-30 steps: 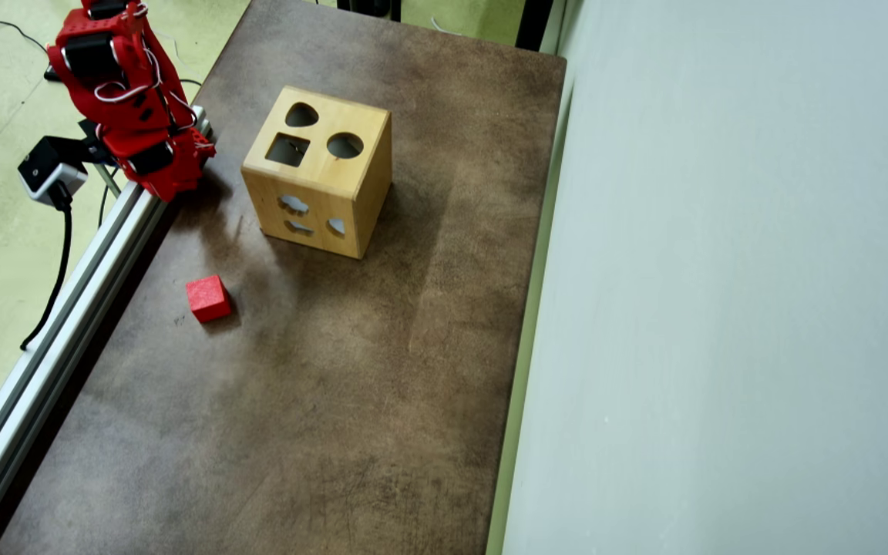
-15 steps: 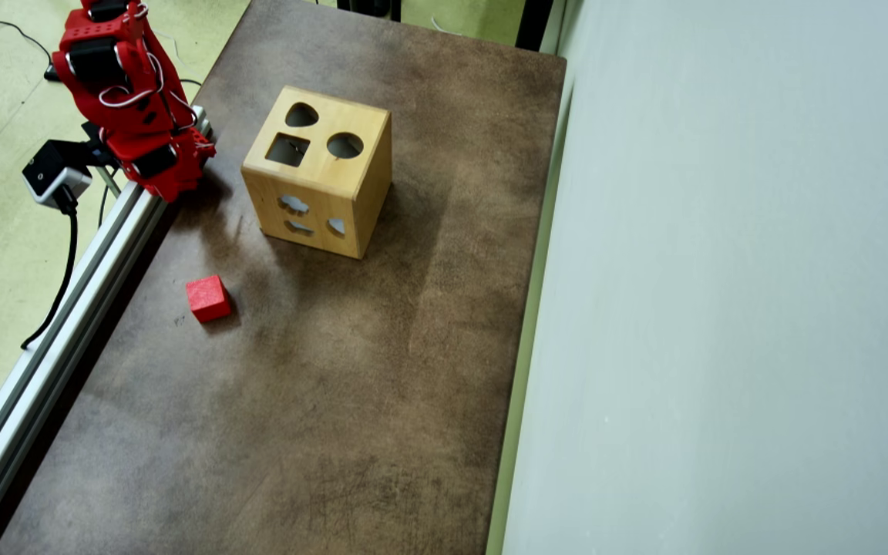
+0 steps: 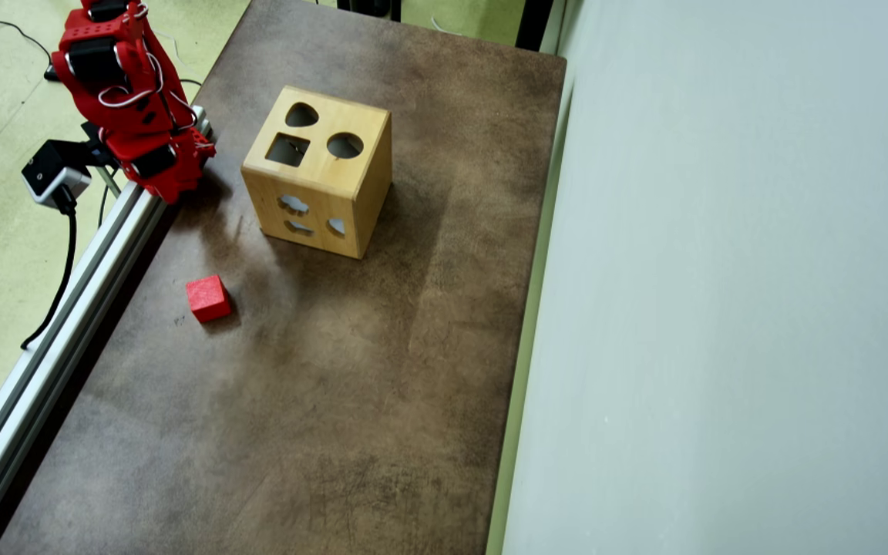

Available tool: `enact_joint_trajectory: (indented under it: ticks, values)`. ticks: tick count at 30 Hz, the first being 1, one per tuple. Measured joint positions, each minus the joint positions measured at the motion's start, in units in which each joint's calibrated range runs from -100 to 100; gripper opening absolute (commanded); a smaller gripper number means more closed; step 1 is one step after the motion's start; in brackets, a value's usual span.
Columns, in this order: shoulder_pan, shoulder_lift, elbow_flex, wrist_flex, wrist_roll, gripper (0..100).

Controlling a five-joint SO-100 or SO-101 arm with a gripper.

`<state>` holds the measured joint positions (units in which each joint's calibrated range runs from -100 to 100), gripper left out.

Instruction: Pick and place the red cube on the square hole

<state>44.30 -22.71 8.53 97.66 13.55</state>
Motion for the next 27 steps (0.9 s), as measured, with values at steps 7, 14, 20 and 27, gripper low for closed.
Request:
enact_joint_trajectory:
  ticks: [7, 14, 20, 27]
  values:
    - [0.14, 0.0, 0.0, 0.0, 0.0, 74]
    - [0.14, 0.0, 0.0, 0.0, 0.0, 77]
    - [0.14, 0.0, 0.0, 0.0, 0.0, 77]
    - [0.0, 0.0, 0.0, 0.0, 0.0, 77]
